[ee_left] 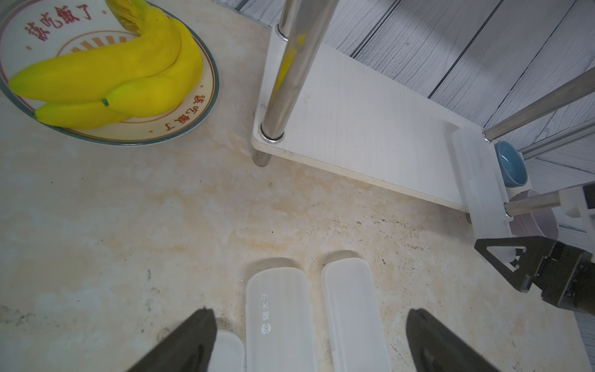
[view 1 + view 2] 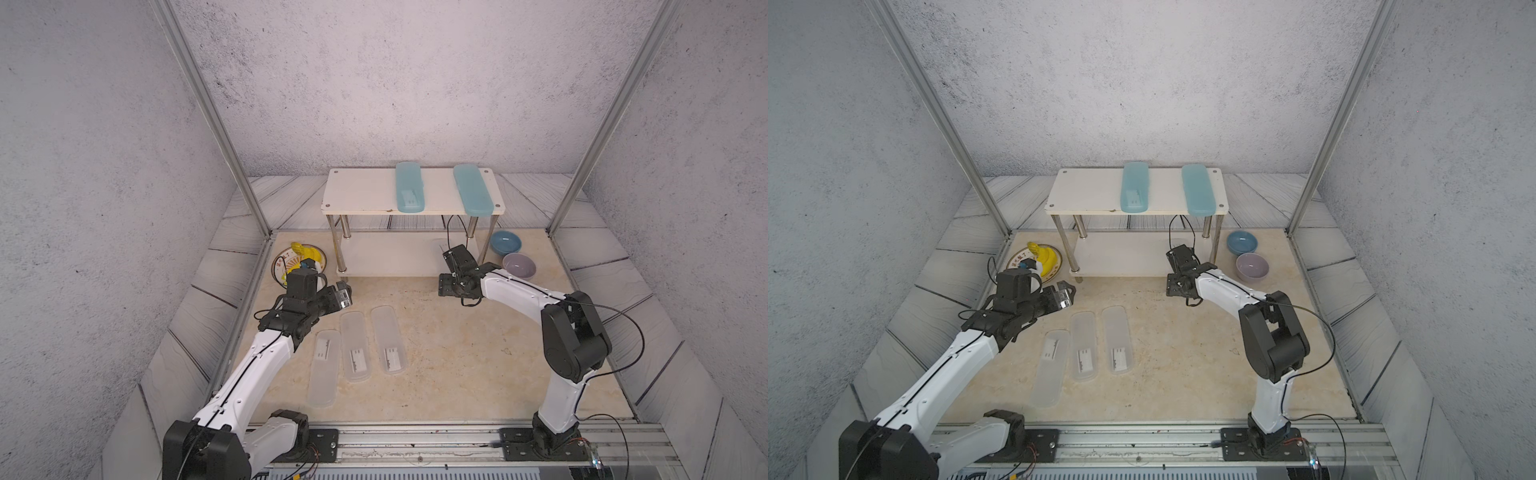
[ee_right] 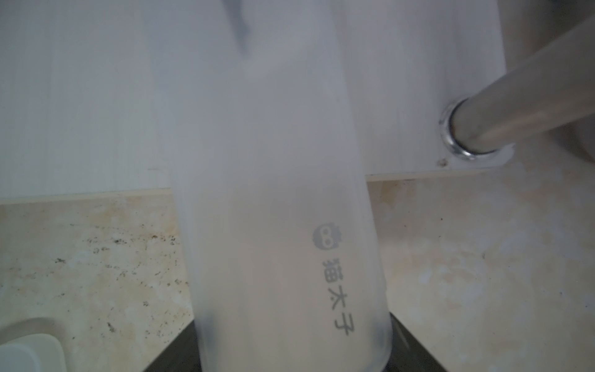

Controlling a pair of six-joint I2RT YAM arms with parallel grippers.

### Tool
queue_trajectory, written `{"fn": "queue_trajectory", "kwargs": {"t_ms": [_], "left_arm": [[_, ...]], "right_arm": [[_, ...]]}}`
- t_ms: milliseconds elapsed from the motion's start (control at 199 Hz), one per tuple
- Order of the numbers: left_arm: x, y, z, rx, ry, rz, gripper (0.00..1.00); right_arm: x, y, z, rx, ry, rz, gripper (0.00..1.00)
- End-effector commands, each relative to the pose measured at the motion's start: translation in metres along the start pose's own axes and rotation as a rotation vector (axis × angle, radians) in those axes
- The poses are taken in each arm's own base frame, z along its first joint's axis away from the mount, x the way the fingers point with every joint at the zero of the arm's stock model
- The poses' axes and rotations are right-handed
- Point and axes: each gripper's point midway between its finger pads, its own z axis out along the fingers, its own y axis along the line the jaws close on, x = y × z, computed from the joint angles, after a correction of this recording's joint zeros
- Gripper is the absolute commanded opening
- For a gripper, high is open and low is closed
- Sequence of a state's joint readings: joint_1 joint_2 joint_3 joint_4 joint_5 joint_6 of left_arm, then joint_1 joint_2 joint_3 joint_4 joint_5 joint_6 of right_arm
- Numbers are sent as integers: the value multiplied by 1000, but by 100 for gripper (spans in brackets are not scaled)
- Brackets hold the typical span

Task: Place the pencil cases on the shelf according to color
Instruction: Place the pencil case on the shelf.

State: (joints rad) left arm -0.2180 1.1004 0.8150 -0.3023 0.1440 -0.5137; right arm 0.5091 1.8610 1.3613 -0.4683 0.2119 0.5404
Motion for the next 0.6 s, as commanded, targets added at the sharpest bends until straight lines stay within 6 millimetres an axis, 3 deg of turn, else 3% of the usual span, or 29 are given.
{"fn": "queue_trajectory", "kwargs": {"t_ms": [0,90,196,406,592], "left_arm": [[-9,-4,-1,17,-20,0,99],[-8,-4,-1,18,-19,0,99],[-7,-5,-1,22,-14,3,99],[-6,-5,-3,26,-12,8,99],[-6,-6,-5,29,-14,9,99]], "right_arm": [[-14,2,-7,10,-24,2,70],[-13,4,-7,0,-19,23,84],[-9,9,-9,-32,0,37,92],[-5,10,-31,-74,2,52,98],[9,-1,-46,-55,33,23,99]]}}
